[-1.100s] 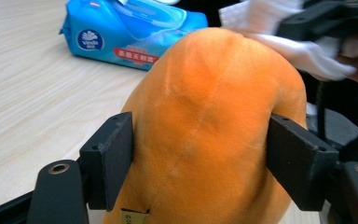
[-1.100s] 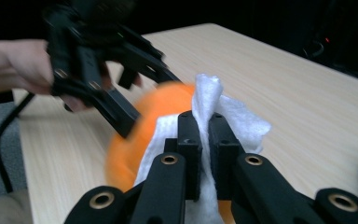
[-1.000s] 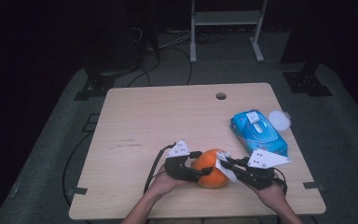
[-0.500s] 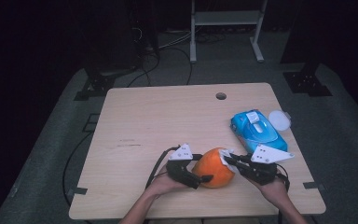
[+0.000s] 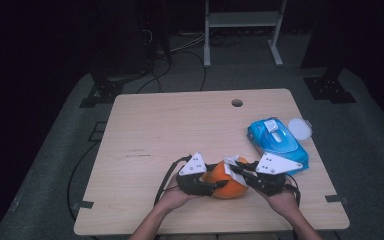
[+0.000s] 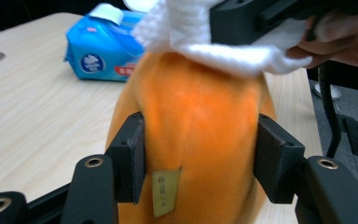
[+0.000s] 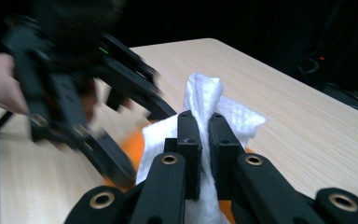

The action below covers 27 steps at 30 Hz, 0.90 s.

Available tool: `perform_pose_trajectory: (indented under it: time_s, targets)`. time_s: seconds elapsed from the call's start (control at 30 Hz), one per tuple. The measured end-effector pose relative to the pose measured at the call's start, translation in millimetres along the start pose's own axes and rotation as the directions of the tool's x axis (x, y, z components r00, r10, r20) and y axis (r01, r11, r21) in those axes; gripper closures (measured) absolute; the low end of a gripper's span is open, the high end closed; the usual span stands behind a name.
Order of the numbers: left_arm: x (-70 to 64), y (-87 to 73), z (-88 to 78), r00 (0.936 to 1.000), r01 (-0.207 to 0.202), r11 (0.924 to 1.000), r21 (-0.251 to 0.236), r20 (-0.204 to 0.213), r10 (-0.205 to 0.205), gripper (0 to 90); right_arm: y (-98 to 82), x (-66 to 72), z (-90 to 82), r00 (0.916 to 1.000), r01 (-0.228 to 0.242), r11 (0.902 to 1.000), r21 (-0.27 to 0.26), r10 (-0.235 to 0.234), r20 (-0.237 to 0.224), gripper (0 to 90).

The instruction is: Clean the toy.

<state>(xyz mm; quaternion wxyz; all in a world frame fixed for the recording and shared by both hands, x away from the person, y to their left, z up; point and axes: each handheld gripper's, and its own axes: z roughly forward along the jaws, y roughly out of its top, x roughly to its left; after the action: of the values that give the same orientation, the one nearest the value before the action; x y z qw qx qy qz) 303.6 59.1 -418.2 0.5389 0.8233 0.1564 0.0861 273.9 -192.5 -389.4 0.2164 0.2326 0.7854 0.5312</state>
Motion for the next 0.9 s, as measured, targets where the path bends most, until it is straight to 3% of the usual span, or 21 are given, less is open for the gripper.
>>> perform_pose_trajectory:
  time_s: [0.17,0.43,0.5,0.57,0.63,0.77,0.9]
  targets:
    - [2.2,0.2,-2.6,1.0,0.009,0.9999,0.009,-0.003,-0.009,43.1,-9.8,-8.2,-2.0,0.9983,-0.055,0.9985,0.006,0.055,0.019,84.6]
    - [1.3,3.4,-4.8,1.0,0.003,1.0,0.004,-0.003,-0.003,43.2,1.9,11.7,5.3,0.9995,-0.013,0.9998,-0.016,0.012,-0.028,84.5]
    - [0.2,4.8,-7.7,1.0,0.002,1.0,-0.004,-0.005,-0.002,43.2,0.3,8.0,3.7,0.9995,-0.022,0.9996,-0.018,0.021,-0.025,84.5]
    - [-0.5,4.6,-7.4,0.9998,-0.018,0.9997,0.014,-0.009,0.018,43.1,-4.6,3.2,2.7,0.9992,-0.037,0.9993,-0.01,0.037,-0.016,84.5]
    - [-0.9,0.9,-2.3,0.9999,-0.012,0.9995,0.03,-0.005,0.012,41.9,-13.0,0.3,5.3,0.9988,-0.049,0.9987,0.016,0.049,-0.01,84.5]
    - [3.2,-0.2,-0.8,1.0,0.002,0.9996,0.028,0.001,-0.002,27.5,-25.2,-5.7,6.6,0.9956,-0.092,0.9952,0.035,0.092,-0.016,84.5]
    - [10.1,-5.2,0.4,0.9989,0.039,0.9976,0.058,0.024,-0.04,15.0,-29.3,-9.9,2.5,0.9949,-0.1,0.9939,0.045,0.101,-0.005,84.5]
